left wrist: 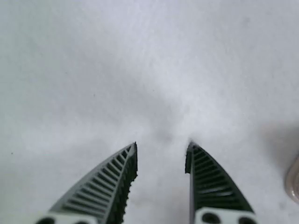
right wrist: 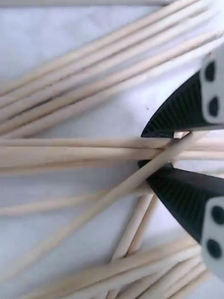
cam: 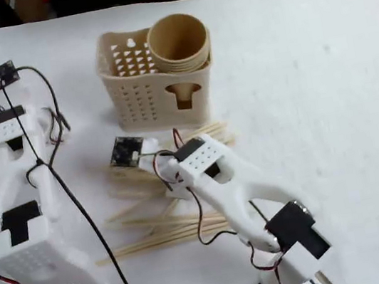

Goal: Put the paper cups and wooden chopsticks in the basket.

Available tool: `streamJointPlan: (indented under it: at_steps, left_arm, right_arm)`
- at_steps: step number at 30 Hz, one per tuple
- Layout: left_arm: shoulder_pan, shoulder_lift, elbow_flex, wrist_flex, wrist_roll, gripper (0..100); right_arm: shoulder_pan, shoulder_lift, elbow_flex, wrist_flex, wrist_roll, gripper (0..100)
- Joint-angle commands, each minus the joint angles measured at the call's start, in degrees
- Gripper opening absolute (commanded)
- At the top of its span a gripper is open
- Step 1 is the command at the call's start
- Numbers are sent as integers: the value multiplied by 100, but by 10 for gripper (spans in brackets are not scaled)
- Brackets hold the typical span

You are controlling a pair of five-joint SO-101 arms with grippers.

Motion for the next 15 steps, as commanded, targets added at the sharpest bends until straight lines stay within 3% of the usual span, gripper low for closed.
streamJointPlan:
  at_steps: [1, 8, 11, 15]
  left_arm:
    - [75, -40, -53, -114, 44, 184]
    - [75, -40, -35, -114, 44, 184]
    - [75, -40, -44, -114, 44, 184]
    - [75, -40, -44, -114, 44, 184]
  right_arm:
    - [4, -470, -167, 409, -229, 17]
    - [892, -716, -167, 532, -431, 18]
    - [901, -593, -167, 532, -431, 36]
    - [549, -374, -167, 567, -404, 153]
